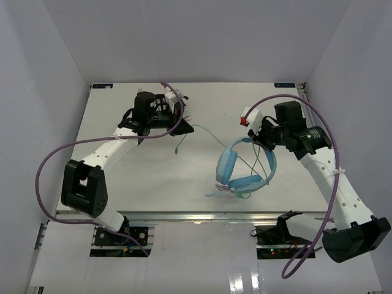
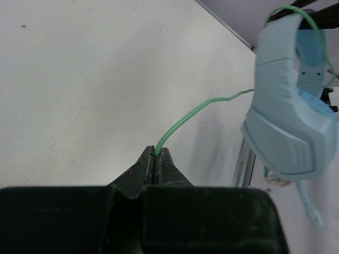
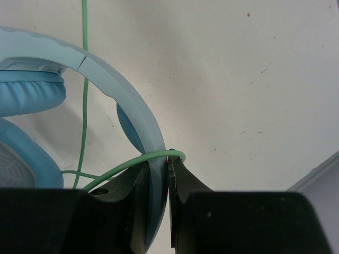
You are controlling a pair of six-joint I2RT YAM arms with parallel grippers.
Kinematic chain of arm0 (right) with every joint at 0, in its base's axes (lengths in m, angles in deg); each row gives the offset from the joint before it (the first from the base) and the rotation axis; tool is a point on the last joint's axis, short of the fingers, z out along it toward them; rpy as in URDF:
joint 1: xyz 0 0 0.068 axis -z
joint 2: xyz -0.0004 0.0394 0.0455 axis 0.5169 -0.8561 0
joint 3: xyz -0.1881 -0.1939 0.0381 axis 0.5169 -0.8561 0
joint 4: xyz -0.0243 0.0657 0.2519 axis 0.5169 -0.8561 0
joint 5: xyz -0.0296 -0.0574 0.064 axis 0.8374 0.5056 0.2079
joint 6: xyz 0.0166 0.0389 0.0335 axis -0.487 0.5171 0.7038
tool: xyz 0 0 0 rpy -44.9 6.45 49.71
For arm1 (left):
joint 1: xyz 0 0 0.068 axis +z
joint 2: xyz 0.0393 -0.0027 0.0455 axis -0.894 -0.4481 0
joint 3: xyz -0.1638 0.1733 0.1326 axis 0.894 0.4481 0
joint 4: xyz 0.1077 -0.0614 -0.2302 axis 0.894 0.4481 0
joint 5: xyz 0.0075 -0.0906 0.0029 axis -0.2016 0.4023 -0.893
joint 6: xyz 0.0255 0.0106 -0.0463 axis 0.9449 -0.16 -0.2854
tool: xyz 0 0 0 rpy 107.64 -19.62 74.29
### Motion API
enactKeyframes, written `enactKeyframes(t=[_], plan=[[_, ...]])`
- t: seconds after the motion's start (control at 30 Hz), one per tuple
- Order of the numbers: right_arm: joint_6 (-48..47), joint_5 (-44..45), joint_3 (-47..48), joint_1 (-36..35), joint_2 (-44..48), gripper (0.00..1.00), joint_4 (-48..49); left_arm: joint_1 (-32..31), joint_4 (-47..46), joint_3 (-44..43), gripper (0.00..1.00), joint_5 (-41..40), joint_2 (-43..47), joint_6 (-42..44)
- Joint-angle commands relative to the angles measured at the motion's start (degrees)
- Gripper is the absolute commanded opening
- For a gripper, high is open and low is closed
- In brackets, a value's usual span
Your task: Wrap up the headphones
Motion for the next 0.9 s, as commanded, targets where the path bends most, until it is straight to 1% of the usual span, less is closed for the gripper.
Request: enactKeyframes(t=[0.0,0.07,0.2,0.33,0.47,0.7,0.8,0.87], plan=[[-1.42,7.48,-0.35,-4.28,1.20,0.08,5.71,-2.06,-0.36,-2.37,0.00,8.19,3.88,-2.92],[-0.97,10.96,-1.20,-7.27,0.70,0.08,7.84,-4.20,0.34,-2.98,0.00,9.85,3.27,-3.97],[0.39,19.18,-3.31,-12.59,-0.22,0.08,11.30,-7.05,1.51,-5.32,0.00,9.80,2.43,-5.71],[3.62,25.01,-4.00,-13.07,-1.13,0.08,15.64,-8.42,3.41,-7.37,0.00,10.06,1.68,-8.75],[7.43,31.53,-4.61,-12.99,-1.76,0.08,19.44,-8.54,5.29,-6.56,0.00,9.67,4.03,-11.68],[9.47,34.91,-4.19,-12.99,-2.21,0.08,24.64,-8.78,6.73,-3.17,0.00,8.65,7.13,-17.61],[7.59,35.48,-2.66,-13.02,-3.79,0.08,24.44,-9.87,6.73,-1.32,0.00,7.55,6.55,-20.30],[4.42,34.86,-1.82,-13.51,-4.69,0.08,22.24,-11.18,6.73,-0.76,0.00,6.24,5.79,-20.93]])
